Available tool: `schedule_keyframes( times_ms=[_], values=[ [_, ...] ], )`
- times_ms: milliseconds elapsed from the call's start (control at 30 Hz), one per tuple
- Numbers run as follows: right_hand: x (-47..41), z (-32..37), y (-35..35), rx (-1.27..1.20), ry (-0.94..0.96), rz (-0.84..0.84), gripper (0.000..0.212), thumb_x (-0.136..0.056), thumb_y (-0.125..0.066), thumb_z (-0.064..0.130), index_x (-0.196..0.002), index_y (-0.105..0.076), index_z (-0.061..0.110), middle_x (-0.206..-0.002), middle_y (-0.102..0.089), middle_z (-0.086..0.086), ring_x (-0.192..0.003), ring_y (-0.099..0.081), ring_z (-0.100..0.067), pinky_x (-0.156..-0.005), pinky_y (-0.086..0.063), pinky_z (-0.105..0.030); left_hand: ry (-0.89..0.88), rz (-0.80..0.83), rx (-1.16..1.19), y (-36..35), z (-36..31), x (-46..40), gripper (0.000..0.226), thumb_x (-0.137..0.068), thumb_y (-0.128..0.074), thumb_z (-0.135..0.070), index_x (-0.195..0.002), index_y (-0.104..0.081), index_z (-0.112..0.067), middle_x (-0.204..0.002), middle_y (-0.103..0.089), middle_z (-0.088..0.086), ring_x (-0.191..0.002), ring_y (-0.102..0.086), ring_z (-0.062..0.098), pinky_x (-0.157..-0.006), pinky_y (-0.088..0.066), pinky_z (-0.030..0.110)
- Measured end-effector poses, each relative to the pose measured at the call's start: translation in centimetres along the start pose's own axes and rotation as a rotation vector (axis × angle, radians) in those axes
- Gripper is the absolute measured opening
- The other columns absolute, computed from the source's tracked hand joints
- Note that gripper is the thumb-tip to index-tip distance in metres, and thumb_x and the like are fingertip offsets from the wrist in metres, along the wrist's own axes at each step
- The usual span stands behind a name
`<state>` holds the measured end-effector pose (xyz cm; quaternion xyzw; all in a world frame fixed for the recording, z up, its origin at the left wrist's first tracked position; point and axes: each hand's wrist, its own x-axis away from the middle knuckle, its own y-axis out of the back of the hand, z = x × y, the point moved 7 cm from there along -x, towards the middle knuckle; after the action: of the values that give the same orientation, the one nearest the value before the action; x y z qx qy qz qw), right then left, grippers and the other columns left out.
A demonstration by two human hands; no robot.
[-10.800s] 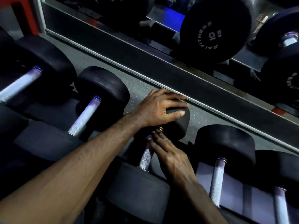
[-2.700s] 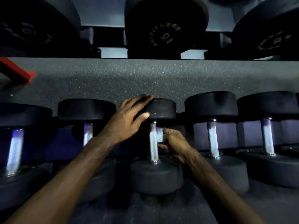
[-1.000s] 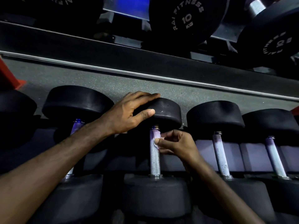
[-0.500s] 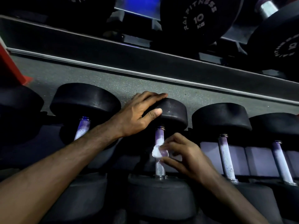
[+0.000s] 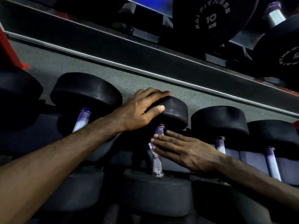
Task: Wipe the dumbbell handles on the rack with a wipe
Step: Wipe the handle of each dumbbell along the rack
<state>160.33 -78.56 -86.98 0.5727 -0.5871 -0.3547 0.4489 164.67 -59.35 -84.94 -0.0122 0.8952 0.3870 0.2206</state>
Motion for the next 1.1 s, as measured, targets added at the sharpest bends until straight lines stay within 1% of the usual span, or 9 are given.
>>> schedule_keyframes(
  times_ms=[133,267,400,533,700,767,833,967,1100],
  values=[
    [-0.1,2.4,-0.8,-0.001,0.204,0.068,0.048,-0.115,-0.025,0.019,-0.161,-0.033,0.008,-0.167,-0.034,-0.011,-0.158,-0.024,-0.027,-0.125,-0.027,-0.047,0.011,0.008,0.031,-0.1,0.1,0.1,0.063,-0.104,-0.039,-0.060,-0.162,-0.043,-0.036,-0.147,-0.049,-0.013,-0.138,-0.043,0.014,-0.122,-0.034,0.044],
    [-1.6,-1.4,0.8,0.060,0.066,0.023,0.046,-0.114,-0.026,0.013,-0.154,-0.046,0.007,-0.157,-0.049,-0.014,-0.148,-0.044,-0.031,-0.120,-0.038,-0.046,-0.006,0.015,0.025,0.0,0.1,-0.2,0.064,-0.103,-0.039,-0.062,-0.161,-0.043,-0.036,-0.145,-0.051,-0.011,-0.138,-0.045,0.016,-0.121,-0.035,0.047],
    [-2.6,2.7,-0.5,-0.008,0.272,0.096,0.039,-0.112,-0.035,0.014,-0.140,-0.061,0.007,-0.142,-0.061,-0.016,-0.142,-0.051,-0.032,-0.122,-0.032,-0.046,-0.002,0.040,0.044,0.2,0.2,-0.2,0.065,-0.103,-0.041,-0.062,-0.162,-0.042,-0.037,-0.144,-0.050,-0.015,-0.138,-0.044,0.014,-0.121,-0.036,0.045],
    [-3.9,-0.6,0.8,0.053,0.124,0.051,0.038,-0.113,-0.032,0.013,-0.122,-0.069,0.008,-0.126,-0.067,-0.013,-0.123,-0.062,-0.034,-0.111,-0.044,-0.044,-0.013,0.039,0.018,0.1,0.2,-0.3,0.065,-0.103,-0.039,-0.064,-0.162,-0.041,-0.038,-0.146,-0.050,-0.015,-0.136,-0.046,0.014,-0.119,-0.040,0.048],
    [-4.9,3.0,-0.3,0.055,0.335,0.201,0.028,-0.110,-0.037,0.017,-0.107,-0.065,0.017,-0.109,-0.063,-0.006,-0.109,-0.060,-0.030,-0.116,-0.037,-0.045,-0.019,0.044,0.015,0.0,0.4,-0.3,0.066,-0.102,-0.037,-0.065,-0.162,-0.042,-0.037,-0.147,-0.050,-0.013,-0.136,-0.046,0.015,-0.118,-0.041,0.050],
    [-5.8,1.2,0.3,0.053,0.222,0.102,0.022,-0.106,-0.044,0.016,-0.097,-0.063,0.018,-0.100,-0.061,-0.005,-0.097,-0.060,-0.030,-0.095,-0.049,-0.042,-0.025,0.041,0.010,0.0,0.3,-0.4,0.067,-0.102,-0.038,-0.065,-0.162,-0.042,-0.037,-0.147,-0.051,-0.013,-0.136,-0.046,0.015,-0.118,-0.041,0.049],
    [-6.6,0.6,0.5,0.073,0.169,0.067,0.021,-0.103,-0.044,0.016,-0.091,-0.061,0.017,-0.095,-0.061,-0.005,-0.090,-0.060,-0.030,-0.079,-0.049,-0.040,-0.026,0.033,0.011,0.1,0.4,-0.3,0.067,-0.102,-0.038,-0.064,-0.162,-0.043,-0.036,-0.147,-0.051,-0.012,-0.136,-0.046,0.015,-0.118,-0.040,0.047],
    [-6.6,3.6,-0.9,0.009,0.343,0.183,0.025,-0.102,-0.038,0.015,-0.094,-0.062,0.014,-0.095,-0.062,-0.008,-0.094,-0.060,-0.032,-0.087,-0.050,-0.046,-0.037,0.037,0.027,0.1,0.4,-0.3,0.065,-0.103,-0.040,-0.062,-0.162,-0.043,-0.034,-0.146,-0.052,-0.012,-0.135,-0.047,0.016,-0.119,-0.039,0.044],
    [-6.1,-0.1,0.9,0.032,0.145,0.069,0.031,-0.108,-0.036,0.012,-0.098,-0.065,0.014,-0.101,-0.062,-0.007,-0.098,-0.061,-0.030,-0.086,-0.050,-0.041,-0.021,0.035,0.012,0.3,0.5,-0.3,0.064,-0.103,-0.040,-0.063,-0.162,-0.041,-0.038,-0.146,-0.050,-0.016,-0.134,-0.046,0.012,-0.118,-0.040,0.045]
  ],
)
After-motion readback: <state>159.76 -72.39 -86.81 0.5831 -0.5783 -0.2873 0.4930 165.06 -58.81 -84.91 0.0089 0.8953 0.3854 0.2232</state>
